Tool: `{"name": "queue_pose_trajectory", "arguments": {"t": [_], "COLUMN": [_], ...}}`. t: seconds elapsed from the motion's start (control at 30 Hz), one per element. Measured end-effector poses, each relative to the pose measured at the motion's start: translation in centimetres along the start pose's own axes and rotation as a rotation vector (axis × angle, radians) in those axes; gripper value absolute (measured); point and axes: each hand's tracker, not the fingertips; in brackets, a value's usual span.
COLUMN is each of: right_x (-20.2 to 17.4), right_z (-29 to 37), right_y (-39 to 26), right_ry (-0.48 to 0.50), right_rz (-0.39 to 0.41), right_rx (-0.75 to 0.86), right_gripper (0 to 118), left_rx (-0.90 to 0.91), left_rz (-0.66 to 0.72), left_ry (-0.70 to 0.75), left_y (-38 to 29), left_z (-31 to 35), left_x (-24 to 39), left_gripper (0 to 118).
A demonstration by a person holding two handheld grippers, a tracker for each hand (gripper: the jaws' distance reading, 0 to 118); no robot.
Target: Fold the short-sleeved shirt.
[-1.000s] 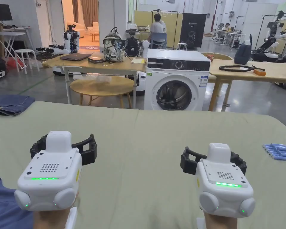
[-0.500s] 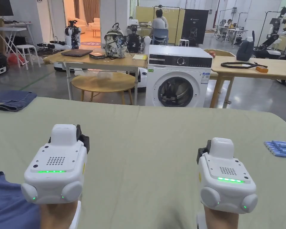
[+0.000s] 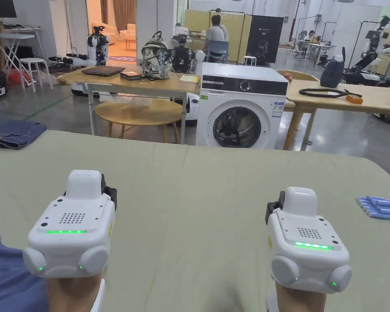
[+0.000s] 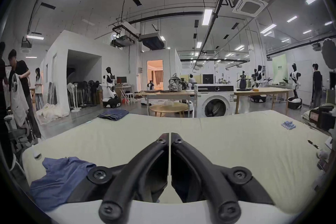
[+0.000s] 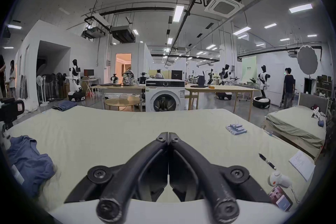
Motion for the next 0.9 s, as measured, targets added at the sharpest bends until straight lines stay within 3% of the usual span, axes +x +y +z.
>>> {"name": "queue_pose_trajectory", "arguments": {"t": [0.2,0.53,0.8,0.9], "right_x": [-3.2,-13.9,-21.3,-22.9], "right_z": [-0.2,0.4,0.7,0.8], "right_y": [0.1,0.7,-0.3,-0.7], "right_ry": [0.080,0.286,0.424,0.454], "right_rz": [-0.004,0.015,0.027,0.045], "right_rx": [-0.005,0.009,-0.041,-0.067], "right_gripper": [0,0,0,0], "left_rx": [0.005,-0.033,-0.178,-0.289], "left_rz": [0.007,-0.005,0.024,0.058], "left_ry": [0.079,0.260,0.411,0.396], "left_y": [0.5,0.5,-0.4,-1.0], "left_z": [1.3,5.7,8.8,8.5], "left_x": [-4.7,-15.5,-23.2,-25.4], "left_gripper": [0,0,0,0]}}
